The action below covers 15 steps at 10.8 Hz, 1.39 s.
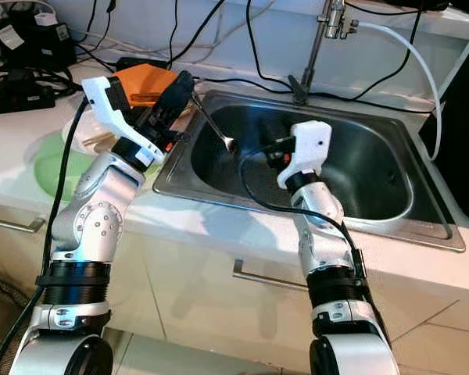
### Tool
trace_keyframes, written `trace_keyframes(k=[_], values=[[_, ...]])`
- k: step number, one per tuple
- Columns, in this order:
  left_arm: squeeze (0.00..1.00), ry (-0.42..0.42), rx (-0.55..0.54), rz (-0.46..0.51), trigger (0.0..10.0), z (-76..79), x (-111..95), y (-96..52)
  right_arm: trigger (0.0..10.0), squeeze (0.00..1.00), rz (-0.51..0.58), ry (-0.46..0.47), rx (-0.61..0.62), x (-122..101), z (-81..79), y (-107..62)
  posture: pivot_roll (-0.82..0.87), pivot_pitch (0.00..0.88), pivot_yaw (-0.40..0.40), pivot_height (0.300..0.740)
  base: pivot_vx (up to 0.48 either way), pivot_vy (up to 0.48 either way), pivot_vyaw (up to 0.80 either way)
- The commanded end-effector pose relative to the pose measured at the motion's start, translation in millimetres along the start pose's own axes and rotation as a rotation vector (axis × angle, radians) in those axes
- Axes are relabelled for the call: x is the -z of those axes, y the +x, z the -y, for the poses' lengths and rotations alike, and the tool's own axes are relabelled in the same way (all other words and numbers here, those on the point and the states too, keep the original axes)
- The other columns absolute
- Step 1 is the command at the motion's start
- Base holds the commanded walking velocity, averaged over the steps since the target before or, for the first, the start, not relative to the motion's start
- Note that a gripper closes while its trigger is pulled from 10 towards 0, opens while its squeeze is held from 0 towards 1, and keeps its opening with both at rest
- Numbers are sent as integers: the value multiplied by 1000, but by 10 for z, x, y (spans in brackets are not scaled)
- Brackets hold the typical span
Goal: Kitchen organization
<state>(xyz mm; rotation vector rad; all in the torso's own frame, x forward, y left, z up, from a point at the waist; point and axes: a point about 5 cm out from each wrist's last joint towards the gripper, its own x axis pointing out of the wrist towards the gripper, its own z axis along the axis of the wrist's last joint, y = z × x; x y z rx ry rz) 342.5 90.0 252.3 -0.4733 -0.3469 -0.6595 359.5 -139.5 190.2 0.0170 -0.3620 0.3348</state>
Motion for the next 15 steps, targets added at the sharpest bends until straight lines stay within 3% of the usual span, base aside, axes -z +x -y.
trace_keyframes(k=[1,3,5,15], values=[[0,16,33,-1,10000,58,-17,50,10000,0,12,3,-45,-43,-27,-12,187,0,-5,740,0,0,0],[0,31,35,-3,10000,51,-18,61,10000,0,19,17,-195,-86,-165,-71,187,0,-4,740,0,0,0],[0,33,37,-5,10000,56,-16,67,10000,0,20,27,-261,-107,-239,-85,188,0,-5,740,0,0,0],[0,-6,124,-30,10000,248,72,92,10000,0,-9,63,-319,-53,-417,-96,200,0,-10,740,0,0,0]])
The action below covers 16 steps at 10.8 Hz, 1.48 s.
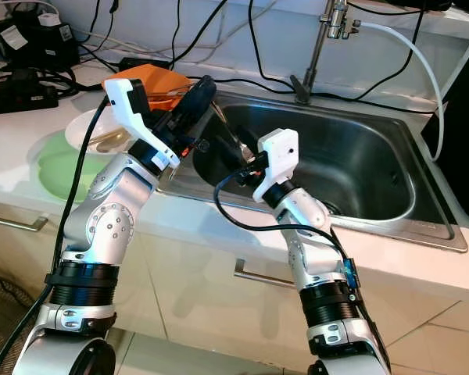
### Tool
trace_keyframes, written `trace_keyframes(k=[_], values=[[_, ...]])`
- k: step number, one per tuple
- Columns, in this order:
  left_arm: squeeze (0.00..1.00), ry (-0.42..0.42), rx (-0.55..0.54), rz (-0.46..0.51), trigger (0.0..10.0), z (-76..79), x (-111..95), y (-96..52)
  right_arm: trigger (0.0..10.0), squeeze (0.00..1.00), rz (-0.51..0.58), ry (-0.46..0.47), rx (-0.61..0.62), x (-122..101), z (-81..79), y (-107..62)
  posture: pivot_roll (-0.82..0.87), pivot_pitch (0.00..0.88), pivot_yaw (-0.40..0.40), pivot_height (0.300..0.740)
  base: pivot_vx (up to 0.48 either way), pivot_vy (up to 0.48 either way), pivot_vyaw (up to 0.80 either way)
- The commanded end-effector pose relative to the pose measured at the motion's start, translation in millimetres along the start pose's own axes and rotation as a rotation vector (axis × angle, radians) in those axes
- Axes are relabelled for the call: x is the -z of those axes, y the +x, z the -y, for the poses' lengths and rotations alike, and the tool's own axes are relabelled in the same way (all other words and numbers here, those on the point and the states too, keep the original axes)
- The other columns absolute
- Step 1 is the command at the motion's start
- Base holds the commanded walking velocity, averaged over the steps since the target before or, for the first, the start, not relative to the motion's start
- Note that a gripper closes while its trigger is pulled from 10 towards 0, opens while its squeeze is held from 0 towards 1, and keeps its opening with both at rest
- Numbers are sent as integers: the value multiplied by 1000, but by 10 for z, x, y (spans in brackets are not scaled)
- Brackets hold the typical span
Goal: Kitchen organization
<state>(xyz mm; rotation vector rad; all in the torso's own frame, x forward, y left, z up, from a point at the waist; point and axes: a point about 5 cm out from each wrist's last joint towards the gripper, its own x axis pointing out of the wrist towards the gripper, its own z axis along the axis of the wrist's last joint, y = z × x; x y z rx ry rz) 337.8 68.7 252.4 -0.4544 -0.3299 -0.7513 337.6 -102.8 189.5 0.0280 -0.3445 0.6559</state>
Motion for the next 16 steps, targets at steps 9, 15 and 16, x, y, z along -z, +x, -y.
trace_keyframes(k=[9,15,16], values=[[0,17,50,-12,10000,89,-18,4,0,0,-37,-37,87,61,62,1,201,0,-9,740,0,0,0],[1000,13,33,-17,10000,72,13,-11,0,0,-27,-13,101,69,58,14,204,0,-15,740,0,0,0],[1000,12,46,-20,10000,84,13,-14,0,0,-30,-13,101,76,54,20,204,0,-15,740,0,0,0]])
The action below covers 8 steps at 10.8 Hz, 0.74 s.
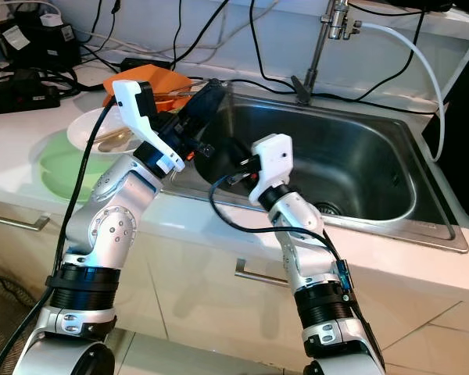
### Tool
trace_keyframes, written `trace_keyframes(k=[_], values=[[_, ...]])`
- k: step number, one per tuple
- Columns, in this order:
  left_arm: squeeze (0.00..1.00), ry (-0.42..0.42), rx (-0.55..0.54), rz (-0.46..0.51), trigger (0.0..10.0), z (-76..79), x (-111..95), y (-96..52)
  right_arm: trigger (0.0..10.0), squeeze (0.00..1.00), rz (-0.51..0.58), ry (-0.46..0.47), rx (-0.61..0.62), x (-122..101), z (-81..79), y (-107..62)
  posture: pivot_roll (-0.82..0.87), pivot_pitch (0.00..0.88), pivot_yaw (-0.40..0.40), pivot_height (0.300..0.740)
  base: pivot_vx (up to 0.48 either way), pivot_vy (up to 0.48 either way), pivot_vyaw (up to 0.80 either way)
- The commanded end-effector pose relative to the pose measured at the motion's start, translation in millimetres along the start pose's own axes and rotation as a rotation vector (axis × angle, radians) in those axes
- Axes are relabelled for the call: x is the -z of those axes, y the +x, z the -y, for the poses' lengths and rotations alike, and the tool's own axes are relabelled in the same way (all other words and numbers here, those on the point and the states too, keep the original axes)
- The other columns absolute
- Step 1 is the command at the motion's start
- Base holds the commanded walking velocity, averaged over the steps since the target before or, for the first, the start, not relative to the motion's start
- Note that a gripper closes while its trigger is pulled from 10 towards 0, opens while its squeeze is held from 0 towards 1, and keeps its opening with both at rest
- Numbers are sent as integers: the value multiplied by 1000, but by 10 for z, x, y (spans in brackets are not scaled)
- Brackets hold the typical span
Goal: Kitchen organization
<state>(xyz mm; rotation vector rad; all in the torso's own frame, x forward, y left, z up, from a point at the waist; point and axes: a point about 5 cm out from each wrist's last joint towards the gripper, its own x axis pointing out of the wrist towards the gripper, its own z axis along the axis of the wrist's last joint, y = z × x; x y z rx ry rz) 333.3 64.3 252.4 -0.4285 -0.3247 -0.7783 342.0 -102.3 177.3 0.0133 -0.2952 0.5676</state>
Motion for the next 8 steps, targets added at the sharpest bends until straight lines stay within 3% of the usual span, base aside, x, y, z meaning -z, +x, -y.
trace_keyframes(k=[1,4,5,8], values=[[1000,1,16,2,10000,29,-7,-5,0,0,22,1,17,-51,43,32,205,0,-17,740,0,0,0],[1000,2,10,14,10000,32,-15,1,0,0,14,-12,72,-42,122,52,206,0,-17,740,0,0,0],[0,46,-49,-16,10000,-51,44,-31,0,0,0,-32,143,-44,257,80,209,0,-18,740,0,0,0],[0,56,-123,-136,10000,-195,329,-232,0,0,-93,-94,310,-9,628,103,211,0,-21,740,0,0,0]])
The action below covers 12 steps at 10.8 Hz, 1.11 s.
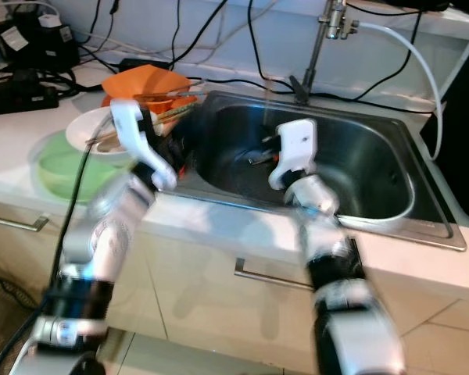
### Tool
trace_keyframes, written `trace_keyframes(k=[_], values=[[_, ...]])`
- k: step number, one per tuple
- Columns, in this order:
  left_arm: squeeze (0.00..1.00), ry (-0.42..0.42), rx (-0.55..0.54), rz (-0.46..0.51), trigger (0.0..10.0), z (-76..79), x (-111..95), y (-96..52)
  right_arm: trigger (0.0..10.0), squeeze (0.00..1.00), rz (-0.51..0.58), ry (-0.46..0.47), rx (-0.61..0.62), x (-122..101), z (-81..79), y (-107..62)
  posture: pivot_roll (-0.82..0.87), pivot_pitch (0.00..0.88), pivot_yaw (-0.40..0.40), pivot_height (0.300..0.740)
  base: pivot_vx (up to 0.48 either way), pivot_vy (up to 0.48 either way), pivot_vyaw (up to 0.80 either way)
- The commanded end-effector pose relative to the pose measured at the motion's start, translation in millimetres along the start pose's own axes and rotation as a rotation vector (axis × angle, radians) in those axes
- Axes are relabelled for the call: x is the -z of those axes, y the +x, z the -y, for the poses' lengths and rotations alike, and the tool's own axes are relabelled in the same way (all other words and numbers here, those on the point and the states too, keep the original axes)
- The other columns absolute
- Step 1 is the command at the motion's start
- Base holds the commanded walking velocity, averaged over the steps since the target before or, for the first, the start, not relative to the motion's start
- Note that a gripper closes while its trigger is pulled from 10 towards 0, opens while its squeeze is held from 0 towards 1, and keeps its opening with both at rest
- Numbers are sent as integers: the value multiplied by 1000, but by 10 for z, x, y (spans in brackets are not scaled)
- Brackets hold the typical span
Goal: Kitchen organization
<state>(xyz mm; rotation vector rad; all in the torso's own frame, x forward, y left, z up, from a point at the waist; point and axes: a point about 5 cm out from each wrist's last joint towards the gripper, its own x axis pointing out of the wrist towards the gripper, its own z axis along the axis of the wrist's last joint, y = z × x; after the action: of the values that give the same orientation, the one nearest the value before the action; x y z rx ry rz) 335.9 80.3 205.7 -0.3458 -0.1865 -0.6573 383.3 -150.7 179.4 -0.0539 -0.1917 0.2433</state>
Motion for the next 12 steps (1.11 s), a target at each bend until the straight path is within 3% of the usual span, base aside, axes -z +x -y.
trace_keyframes(k=[1,2,3,6,8,12], values=[[0,48,-10,-73,10000,-12,112,-23,1765,0,-13,1,78,-38,129,53,216,0,-23,740,0,0,0],[0,75,-3,-150,10000,-42,242,-92,10000,0,-45,-13,104,-10,165,72,219,0,-24,740,0,0,0],[0,112,38,-237,10000,-35,379,-175,10000,0,-93,-15,135,51,183,78,221,0,-25,740,0,0,0],[0,157,58,-340,10000,-48,483,-268,10000,0,-191,-34,140,225,107,70,232,0,-31,740,0,0,0],[0,225,54,-392,10000,-58,571,-319,10000,0,-247,-34,133,338,44,40,237,0,-38,740,0,0,0],[0,235,58,-441,10000,-36,653,-362,10000,0,-285,-30,123,410,-10,23,241,0,-44,740,0,0,0]])
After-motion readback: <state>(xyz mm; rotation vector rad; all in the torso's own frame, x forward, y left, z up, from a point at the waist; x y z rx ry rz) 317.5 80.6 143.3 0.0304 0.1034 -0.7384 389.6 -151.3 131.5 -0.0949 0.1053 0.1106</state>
